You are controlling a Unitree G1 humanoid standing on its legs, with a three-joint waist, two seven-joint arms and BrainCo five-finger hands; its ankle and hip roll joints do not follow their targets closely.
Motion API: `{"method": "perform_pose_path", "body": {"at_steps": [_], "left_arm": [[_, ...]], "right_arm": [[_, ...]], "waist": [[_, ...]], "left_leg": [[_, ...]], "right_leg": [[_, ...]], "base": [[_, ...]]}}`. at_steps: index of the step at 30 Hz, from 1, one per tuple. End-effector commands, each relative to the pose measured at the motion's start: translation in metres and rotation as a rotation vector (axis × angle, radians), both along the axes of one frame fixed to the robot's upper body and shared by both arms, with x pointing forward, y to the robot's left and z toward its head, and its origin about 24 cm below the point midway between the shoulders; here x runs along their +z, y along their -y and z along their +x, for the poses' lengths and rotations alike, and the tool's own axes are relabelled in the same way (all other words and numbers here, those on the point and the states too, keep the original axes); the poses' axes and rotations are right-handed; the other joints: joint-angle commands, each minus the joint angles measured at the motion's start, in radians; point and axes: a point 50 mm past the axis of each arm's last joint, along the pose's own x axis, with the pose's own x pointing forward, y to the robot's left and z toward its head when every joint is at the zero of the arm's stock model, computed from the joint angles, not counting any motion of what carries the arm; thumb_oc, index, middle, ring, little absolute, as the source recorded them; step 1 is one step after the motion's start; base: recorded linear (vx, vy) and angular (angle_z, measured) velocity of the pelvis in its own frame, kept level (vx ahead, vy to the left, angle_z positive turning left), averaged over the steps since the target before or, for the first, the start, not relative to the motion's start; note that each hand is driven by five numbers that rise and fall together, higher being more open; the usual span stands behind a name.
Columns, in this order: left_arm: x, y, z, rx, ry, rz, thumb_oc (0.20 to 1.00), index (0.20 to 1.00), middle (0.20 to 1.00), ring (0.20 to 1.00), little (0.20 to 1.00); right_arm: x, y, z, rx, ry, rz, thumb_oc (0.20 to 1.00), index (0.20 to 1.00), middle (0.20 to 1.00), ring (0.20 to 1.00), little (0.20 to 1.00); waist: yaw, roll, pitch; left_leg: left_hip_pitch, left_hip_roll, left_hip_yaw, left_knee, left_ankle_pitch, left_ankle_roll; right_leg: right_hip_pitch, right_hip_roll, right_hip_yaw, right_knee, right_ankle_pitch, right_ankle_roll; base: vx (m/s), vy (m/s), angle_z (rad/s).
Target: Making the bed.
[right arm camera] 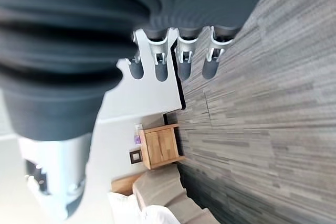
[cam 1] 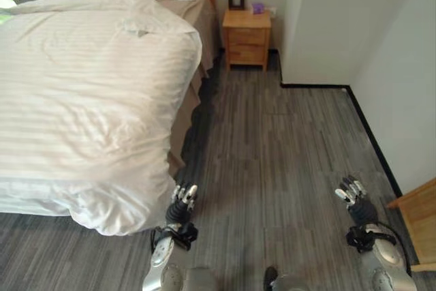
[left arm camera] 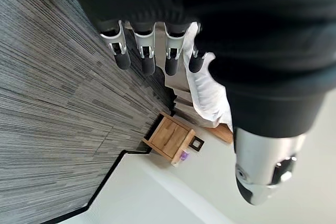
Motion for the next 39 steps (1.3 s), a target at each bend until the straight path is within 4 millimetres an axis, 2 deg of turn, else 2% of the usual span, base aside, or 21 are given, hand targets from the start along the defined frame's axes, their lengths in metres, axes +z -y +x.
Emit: {"method": "perform_pose_path", "body": {"at_steps": [1,3,7,12,20,23,25,27,28,29,30,32,34,35,37,39], "left_arm": [[0.036,-0.012,0.019,-0.061,0.174,0.092,1.000,1.000,1.000,1.000,1.000],[0.036,-0.012,0.020,-0.065,0.176,0.092,1.000,1.000,1.000,1.000,1.000],[0.039,-0.009,0.024,-0.068,0.191,0.079,1.000,1.000,1.000,1.000,1.000],[0.039,-0.013,0.021,-0.055,0.185,0.089,1.000,1.000,1.000,1.000,1.000],[0.034,-0.021,0.017,-0.024,0.155,0.106,1.000,1.000,1.000,1.000,1.000],[0.035,-0.025,0.018,-0.003,0.156,0.106,1.000,1.000,1.000,1.000,1.000],[0.038,-0.029,0.019,0.012,0.163,0.117,1.000,1.000,1.000,1.000,1.000],[0.040,-0.029,0.021,0.014,0.171,0.125,1.000,1.000,1.000,1.000,1.000],[0.040,-0.029,0.021,0.014,0.171,0.125,1.000,1.000,1.000,1.000,1.000],[0.042,-0.031,0.021,-0.003,0.175,0.155,1.000,1.000,1.000,1.000,1.000],[0.043,-0.031,0.021,-0.004,0.178,0.163,1.000,1.000,1.000,1.000,1.000],[0.045,-0.032,0.022,-0.005,0.185,0.163,1.000,1.000,1.000,1.000,1.000],[0.044,-0.029,0.024,-0.007,0.187,0.141,1.000,1.000,1.000,1.000,1.000],[0.044,-0.029,0.026,-0.008,0.190,0.139,1.000,1.000,1.000,1.000,1.000],[0.043,-0.028,0.028,-0.020,0.185,0.159,1.000,1.000,1.000,1.000,1.000],[0.042,-0.026,0.031,-0.027,0.186,0.164,1.000,1.000,1.000,1.000,1.000]], "right_arm": [[0.023,-0.012,0.019,0.077,0.137,0.010,1.000,1.000,1.000,1.000,1.000],[0.020,-0.015,0.017,0.076,0.127,0.020,1.000,1.000,1.000,1.000,1.000],[0.011,-0.022,0.010,0.075,0.097,0.047,1.000,1.000,1.000,1.000,1.000],[0.011,-0.027,0.012,0.098,0.101,0.059,1.000,1.000,1.000,1.000,1.000],[0.023,-0.034,0.028,0.136,0.151,0.023,1.000,1.000,1.000,1.000,1.000],[0.025,-0.040,0.032,0.155,0.160,0.020,1.000,1.000,1.000,1.000,1.000],[0.024,-0.043,0.032,0.168,0.158,0.016,1.000,1.000,1.000,1.000,1.000],[0.022,-0.045,0.031,0.174,0.149,0.016,1.000,1.000,1.000,1.000,1.000],[0.022,-0.045,0.031,0.174,0.149,0.016,1.000,1.000,1.000,1.000,1.000],[0.017,-0.045,0.026,0.164,0.130,0.026,1.000,1.000,1.000,1.000,1.000],[0.016,-0.044,0.024,0.161,0.123,0.023,1.000,1.000,1.000,1.000,1.000],[0.015,-0.042,0.022,0.148,0.119,0.032,1.000,1.000,1.000,1.000,1.000],[0.014,-0.040,0.019,0.129,0.120,0.053,1.000,1.000,1.000,1.000,1.000],[0.015,-0.040,0.018,0.127,0.124,0.055,1.000,1.000,1.000,1.000,1.000],[0.016,-0.040,0.016,0.138,0.130,0.053,1.000,1.000,1.000,1.000,1.000],[0.016,-0.042,0.016,0.145,0.127,0.053,1.000,1.000,1.000,1.000,1.000]], "waist": [[0.010,0.029,-0.024],[-0.006,0.041,-0.033],[-0.024,0.054,-0.066],[-0.026,0.058,-0.067],[0.000,0.054,-0.056],[0.008,0.060,-0.037],[0.005,0.064,-0.018],[0.007,0.073,0.002],[0.007,0.072,0.002],[-0.002,0.089,0.016],[-0.011,0.093,0.018],[-0.034,0.095,0.015],[-0.065,0.093,0.008],[-0.083,0.091,0.004],[-0.111,0.094,-0.005],[-0.124,0.091,-0.017]], "left_leg": [[0.070,0.015,-0.045,-0.161,-0.005,0.010],[0.119,0.004,-0.029,-0.224,-0.024,0.021],[0.191,-0.009,-0.043,-0.334,-0.021,0.034],[0.213,-0.014,-0.057,-0.351,-0.033,0.048],[0.214,-0.031,-0.048,-0.327,-0.077,0.070],[0.219,-0.033,-0.045,-0.326,-0.093,0.089],[0.231,-0.035,-0.048,-0.323,-0.104,0.104],[0.255,-0.040,-0.042,-0.324,-0.119,0.122],[0.255,-0.040,-0.042,-0.324,-0.119,0.122],[0.297,-0.033,-0.038,-0.335,-0.138,0.126],[0.318,-0.031,-0.039,-0.342,-0.145,0.122],[0.363,-0.021,-0.055,-0.354,-0.152,0.099],[0.416,-0.011,-0.081,-0.361,-0.172,0.070],[0.452,-0.004,-0.091,-0.372,-0.177,0.052],[0.510,0.021,-0.106,-0.390,-0.181,0.015],[0.533,0.036,-0.120,-0.367,-0.179,-0.002]], "right_leg": [[0.040,-0.001,0.058,-0.090,0.111,0.100],[0.050,0.017,0.043,-0.107,0.111,0.107],[0.068,0.022,0.024,-0.148,0.120,0.114],[0.062,0.014,0.029,-0.111,0.113,0.119],[0.057,-0.015,0.021,-0.071,0.102,0.141],[-0.006,-0.029,0.030,0.058,0.099,0.161],[-0.077,-0.037,0.052,0.210,0.150,0.184],[-0.140,-0.071,0.026,0.361,0.211,0.197],[-0.141,-0.071,0.027,0.362,0.210,0.197],[-0.200,-0.095,-0.022,0.446,0.234,0.196],[-0.223,-0.103,-0.037,0.445,0.224,0.198],[-0.251,-0.083,-0.065,0.334,0.202,0.189],[-0.262,-0.053,-0.066,0.160,0.198,0.183],[-0.275,-0.036,-0.086,0.031,0.227,0.191],[-0.299,-0.033,-0.135,-0.109,0.276,0.208],[-0.312,-0.036,-0.155,-0.139,0.298,0.214]], "base": [[0.04,-0.055,-0.11],[0.05,-0.044,-0.17],[0.07,0.046,0.15],[0.03,0.073,0.05],[0.05,0.107,0.07],[0.06,0.108,-0.07],[0.09,0.125,-0.19],[0.11,0.126,-0.12],[0.23,0.148,-0.01],[0.28,0.113,0.04],[0.44,0.110,-0.06],[0.43,-0.028,-0.17],[0.52,-0.099,0.02],[0.57,-0.135,0.18],[0.55,-0.139,0.33],[0.61,-0.190,0.57]]}}
